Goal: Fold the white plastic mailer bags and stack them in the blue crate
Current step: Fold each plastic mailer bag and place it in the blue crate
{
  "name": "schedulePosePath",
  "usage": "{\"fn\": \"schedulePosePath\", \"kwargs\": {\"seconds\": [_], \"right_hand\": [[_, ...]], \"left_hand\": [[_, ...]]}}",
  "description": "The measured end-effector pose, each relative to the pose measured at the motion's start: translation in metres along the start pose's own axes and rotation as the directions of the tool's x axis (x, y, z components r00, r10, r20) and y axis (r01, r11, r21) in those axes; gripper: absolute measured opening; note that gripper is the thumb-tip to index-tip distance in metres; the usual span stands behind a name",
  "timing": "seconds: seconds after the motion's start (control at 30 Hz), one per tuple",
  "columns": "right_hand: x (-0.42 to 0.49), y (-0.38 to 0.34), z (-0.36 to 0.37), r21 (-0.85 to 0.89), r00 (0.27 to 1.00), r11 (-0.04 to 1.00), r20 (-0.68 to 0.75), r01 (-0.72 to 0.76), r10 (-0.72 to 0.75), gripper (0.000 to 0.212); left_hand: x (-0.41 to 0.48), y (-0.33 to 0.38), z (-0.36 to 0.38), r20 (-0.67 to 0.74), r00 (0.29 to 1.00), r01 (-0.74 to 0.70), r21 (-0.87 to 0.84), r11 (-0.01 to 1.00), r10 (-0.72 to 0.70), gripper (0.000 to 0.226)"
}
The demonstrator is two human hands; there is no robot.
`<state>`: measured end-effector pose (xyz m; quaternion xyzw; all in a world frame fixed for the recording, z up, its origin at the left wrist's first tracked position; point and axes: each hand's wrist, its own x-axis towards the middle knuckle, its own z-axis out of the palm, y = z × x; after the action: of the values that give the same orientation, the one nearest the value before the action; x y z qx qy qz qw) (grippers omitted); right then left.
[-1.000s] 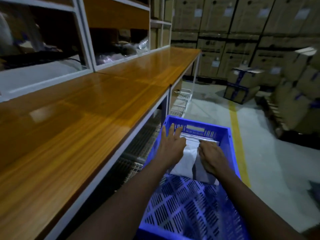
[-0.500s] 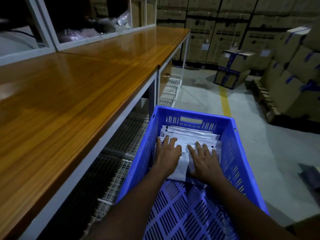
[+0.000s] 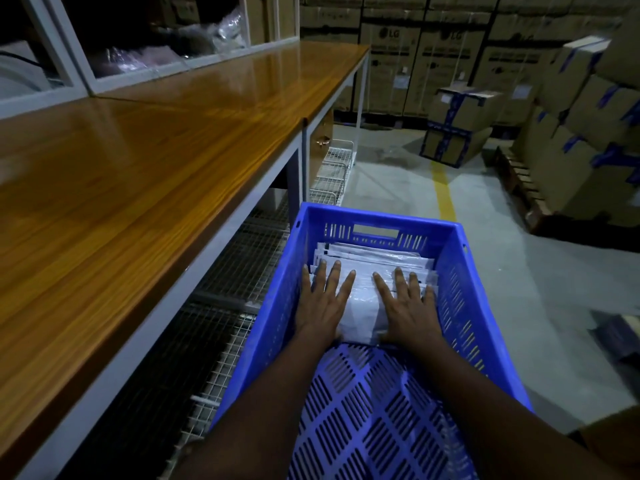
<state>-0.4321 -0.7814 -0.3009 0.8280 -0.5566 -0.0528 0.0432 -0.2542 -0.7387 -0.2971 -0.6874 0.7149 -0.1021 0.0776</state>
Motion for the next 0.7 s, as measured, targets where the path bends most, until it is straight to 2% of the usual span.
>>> {"fn": "schedulePosePath", "kwargs": {"seconds": [0.17,0.4,0.5,0.6,0.7], "right_hand": [[-0.012,-0.002,-0.022,-0.041,1.0,0.999,-0.008,-0.019,0.019,0.124],[-0.051,-0.029,-0.11,0.062,0.963,0.997,-0.269,0.035,-0.017,0.09],[-0.077,-0.058,-0.17,0.13,0.901,0.986,-0.432,0.103,-0.037,0.068],[-0.112,-0.094,-0.222,0.182,0.853,0.96,-0.514,0.214,-0.093,0.066],[-0.15,-0.143,-0.264,0.217,0.804,0.915,-0.572,0.341,-0.164,0.064]], "left_hand": [[-0.018,-0.004,-0.037,0.0,1.0,-0.029,0.072,0.997,0.029,0.12],[-0.081,-0.038,-0.138,-0.188,0.98,0.056,-0.007,0.998,-0.057,0.087],[-0.124,-0.063,-0.188,-0.309,0.94,0.138,-0.037,0.99,-0.143,0.078],[-0.18,-0.092,-0.227,-0.339,0.914,0.204,-0.085,0.975,-0.22,0.08],[-0.244,-0.124,-0.251,-0.424,0.848,0.272,-0.165,0.948,-0.318,0.074]]}}
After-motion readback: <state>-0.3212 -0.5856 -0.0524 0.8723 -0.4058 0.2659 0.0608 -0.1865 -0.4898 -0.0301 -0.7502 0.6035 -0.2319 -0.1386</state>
